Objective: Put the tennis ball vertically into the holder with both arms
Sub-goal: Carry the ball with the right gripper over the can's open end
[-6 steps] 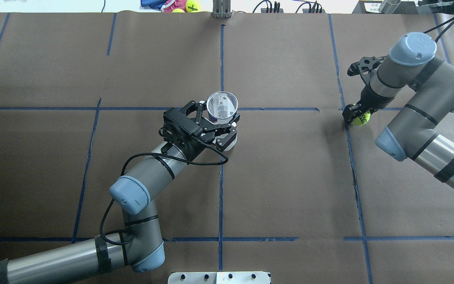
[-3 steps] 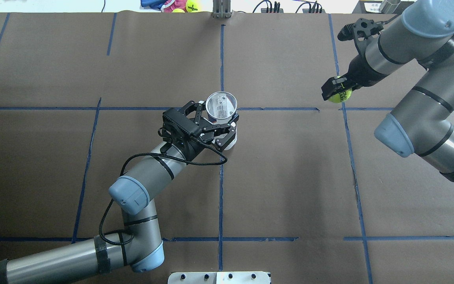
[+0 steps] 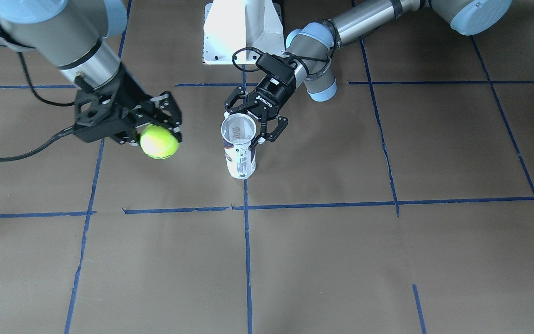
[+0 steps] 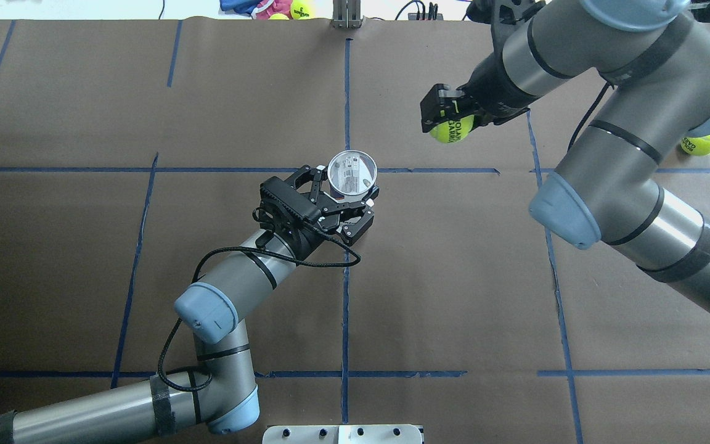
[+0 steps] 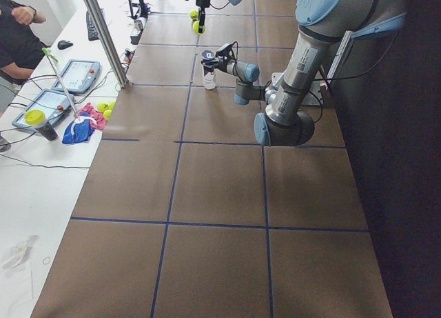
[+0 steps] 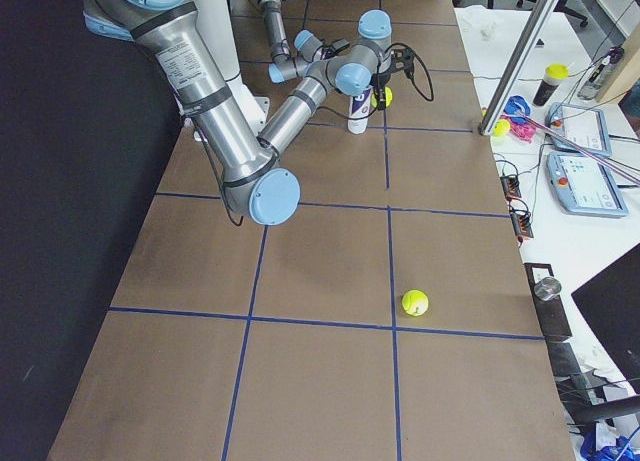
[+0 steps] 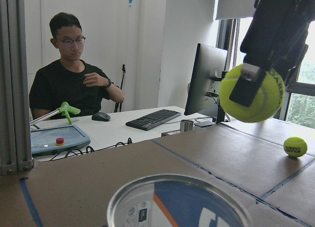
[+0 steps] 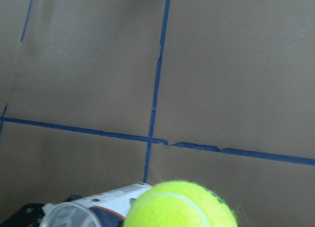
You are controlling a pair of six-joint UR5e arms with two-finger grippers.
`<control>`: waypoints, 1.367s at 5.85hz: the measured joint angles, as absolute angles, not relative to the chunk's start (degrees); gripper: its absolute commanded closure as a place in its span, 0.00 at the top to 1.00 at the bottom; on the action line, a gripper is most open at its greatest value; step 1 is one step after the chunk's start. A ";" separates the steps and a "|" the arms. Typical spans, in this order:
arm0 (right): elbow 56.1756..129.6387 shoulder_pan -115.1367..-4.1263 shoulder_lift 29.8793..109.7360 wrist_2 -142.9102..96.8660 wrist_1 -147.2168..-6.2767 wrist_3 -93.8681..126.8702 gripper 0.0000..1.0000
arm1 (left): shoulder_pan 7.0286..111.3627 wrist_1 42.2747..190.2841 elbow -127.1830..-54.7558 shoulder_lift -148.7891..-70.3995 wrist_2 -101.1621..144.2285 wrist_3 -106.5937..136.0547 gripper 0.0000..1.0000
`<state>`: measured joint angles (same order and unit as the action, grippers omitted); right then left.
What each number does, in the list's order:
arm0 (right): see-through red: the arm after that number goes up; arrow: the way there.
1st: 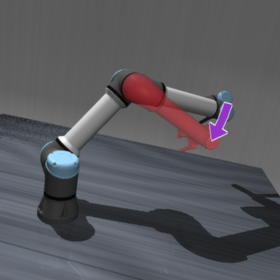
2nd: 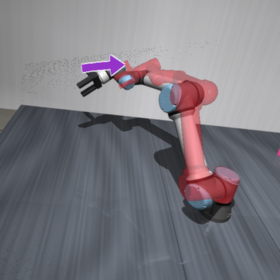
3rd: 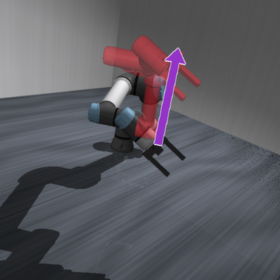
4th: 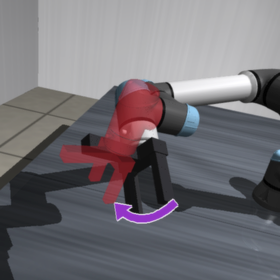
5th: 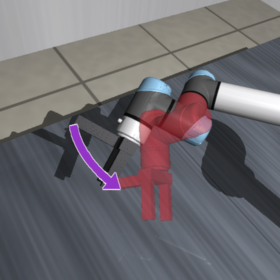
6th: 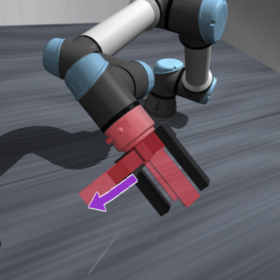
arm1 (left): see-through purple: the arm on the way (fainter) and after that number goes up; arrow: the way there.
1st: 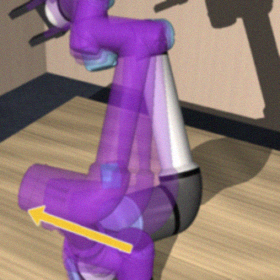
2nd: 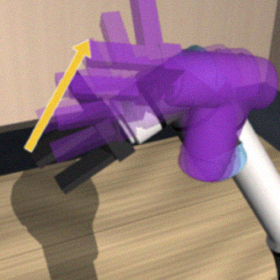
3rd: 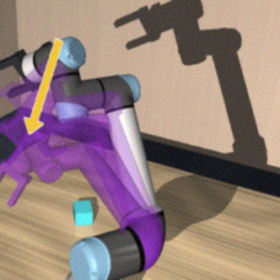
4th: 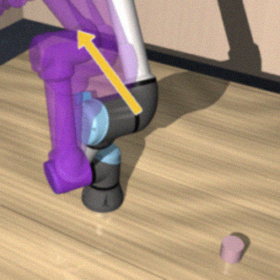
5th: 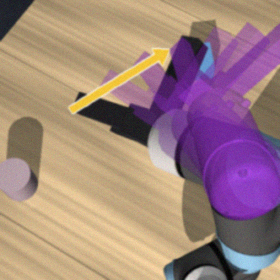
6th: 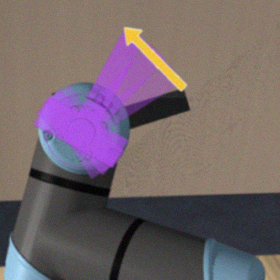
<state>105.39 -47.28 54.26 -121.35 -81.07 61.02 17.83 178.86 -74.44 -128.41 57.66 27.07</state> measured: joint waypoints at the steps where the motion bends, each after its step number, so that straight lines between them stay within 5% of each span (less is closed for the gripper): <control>1: 105.21 -44.42 51.24 -117.74 -81.16 65.52 0.01 | 17.78 178.86 -74.44 -128.50 57.66 27.07 0.82; 2: 104.61 -42.03 49.22 -114.47 -81.25 67.86 0.10 | 17.76 178.86 -74.44 -128.52 57.66 27.07 0.82; 3: 103.82 -40.13 48.11 -112.11 -81.32 68.59 0.35 | 17.76 178.86 -74.44 -128.53 57.66 27.07 0.82; 4: 103.70 -38.55 47.88 -110.26 -81.36 68.74 0.82 | 17.76 178.86 -74.42 -128.57 57.66 27.07 0.82; 5: 103.87 -37.68 47.94 -109.47 -81.38 68.74 0.96 | 17.75 178.88 -74.38 -128.58 57.66 27.07 0.82; 8: 104.05 -36.89 48.09 -109.03 -81.45 68.75 0.99 | 17.75 178.92 -74.32 -128.59 57.66 27.07 0.82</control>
<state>104.05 -36.89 48.09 -109.03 -81.45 68.75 17.75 178.92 -74.32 -128.59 57.66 27.07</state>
